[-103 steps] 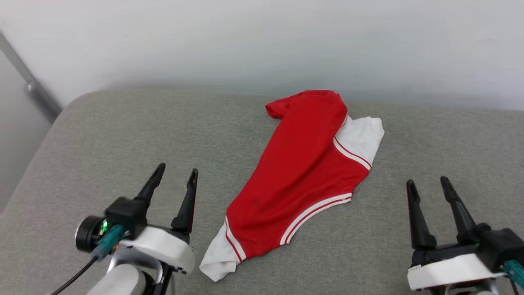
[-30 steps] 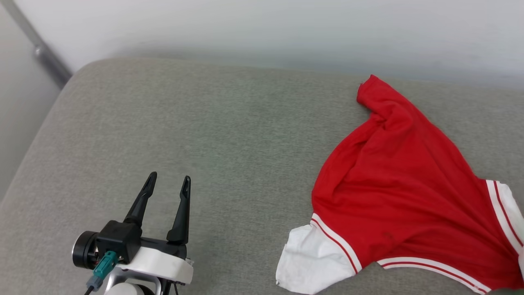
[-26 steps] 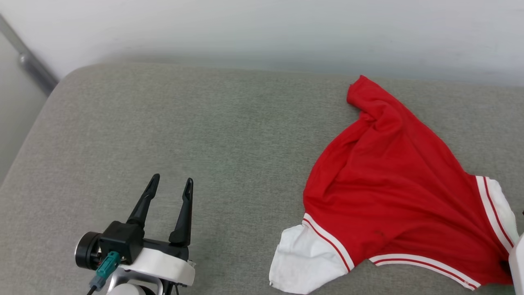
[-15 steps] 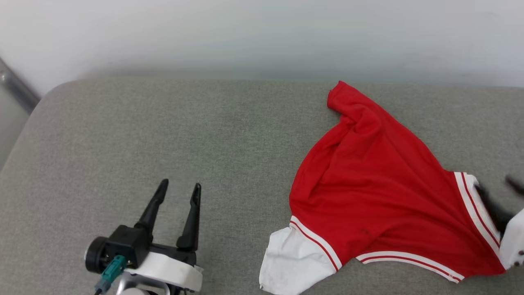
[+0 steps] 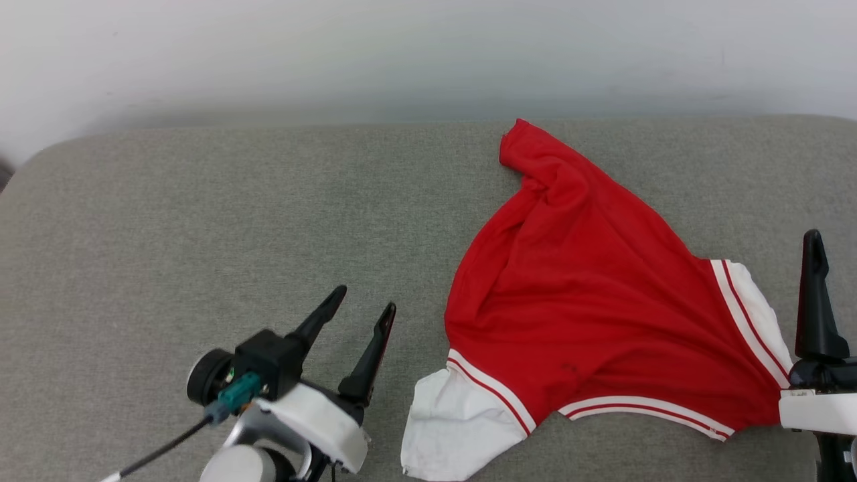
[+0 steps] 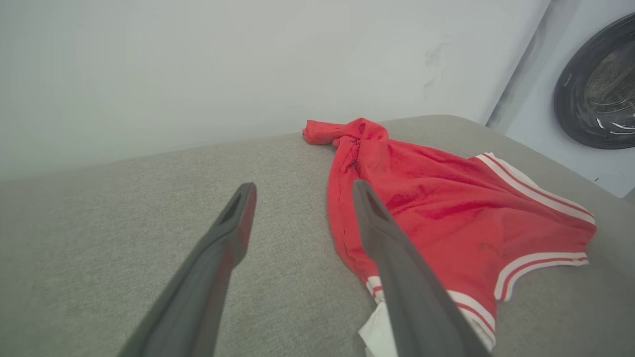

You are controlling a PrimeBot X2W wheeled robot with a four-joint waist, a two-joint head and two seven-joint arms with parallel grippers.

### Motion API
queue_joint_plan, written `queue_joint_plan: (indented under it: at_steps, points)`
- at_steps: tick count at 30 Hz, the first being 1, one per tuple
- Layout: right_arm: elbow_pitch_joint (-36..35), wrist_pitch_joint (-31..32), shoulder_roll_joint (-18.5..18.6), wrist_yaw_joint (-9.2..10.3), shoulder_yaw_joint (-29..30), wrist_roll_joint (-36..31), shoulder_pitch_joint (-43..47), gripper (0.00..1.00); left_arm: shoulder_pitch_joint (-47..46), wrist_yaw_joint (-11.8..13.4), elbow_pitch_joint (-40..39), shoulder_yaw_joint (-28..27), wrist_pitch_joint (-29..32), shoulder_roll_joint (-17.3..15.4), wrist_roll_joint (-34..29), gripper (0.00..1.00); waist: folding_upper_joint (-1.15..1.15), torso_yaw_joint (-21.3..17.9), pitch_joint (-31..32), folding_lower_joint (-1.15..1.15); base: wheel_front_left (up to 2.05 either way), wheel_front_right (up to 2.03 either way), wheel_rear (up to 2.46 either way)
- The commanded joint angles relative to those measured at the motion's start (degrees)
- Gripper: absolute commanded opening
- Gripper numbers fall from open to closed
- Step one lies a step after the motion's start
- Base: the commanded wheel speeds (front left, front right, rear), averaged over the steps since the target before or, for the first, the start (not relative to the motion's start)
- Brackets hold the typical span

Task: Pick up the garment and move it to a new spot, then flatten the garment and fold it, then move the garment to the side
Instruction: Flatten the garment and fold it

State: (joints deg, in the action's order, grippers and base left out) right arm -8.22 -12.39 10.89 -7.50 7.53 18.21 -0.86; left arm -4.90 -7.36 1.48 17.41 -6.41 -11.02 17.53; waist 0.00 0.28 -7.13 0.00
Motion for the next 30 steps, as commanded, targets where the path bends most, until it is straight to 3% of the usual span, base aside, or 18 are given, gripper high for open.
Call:
queue_joint_plan:
  at_steps: [1, 8, 15, 21, 29, 30]
  points:
    - [-0.9, -0.5, -0.9, 0.02, 0.5, -0.9, -0.2, 1.00, -2.7, 0.0, -0.8, 1.5, 2.6, -1.5, 1.0, 1.00, 0.00, -0.9, -1.2, 0.00, 0.00, 0.00, 0.00]
    - [-3.2, -0.6, -3.1, 0.02, 2.3, -4.1, -2.3, 1.00, -15.6, -0.1, -4.6, 9.9, 26.1, -8.5, 13.4, 1.00, 0.00, -3.7, -5.3, 0.00, 0.00, 0.00, 0.00]
    - [-4.3, -0.5, -4.5, 0.02, 1.1, -4.6, -3.9, 1.00, -25.4, -0.1, -1.1, 12.3, 49.4, -12.0, 24.1, 1.00, 0.00, -7.2, -9.5, 0.00, 0.00, 0.00, 0.00]
    - [-5.1, -1.3, -5.1, 0.02, -3.0, -6.9, -5.2, 1.00, -29.4, 0.0, 3.3, 13.1, 58.9, -12.9, 29.1, 1.00, 0.00, -10.0, -12.7, 0.00, 0.00, 0.00, 0.00]
    - [-2.8, -2.3, -5.5, 0.02, -3.6, -6.6, -6.9, 1.00, -30.1, 0.1, 6.8, 15.8, 64.3, -14.4, 30.0, 1.00, 0.00, -11.9, -15.6, 0.00, 0.00, 0.00, 0.00]
    - [-2.4, -2.4, -5.6, 0.02, -3.6, -6.6, -7.1, 1.00, -29.6, 0.1, 7.1, 16.3, 65.1, -14.6, 30.4, 0.80, 0.00, -12.0, -15.8, 0.00, 0.00, 0.00, 0.00]
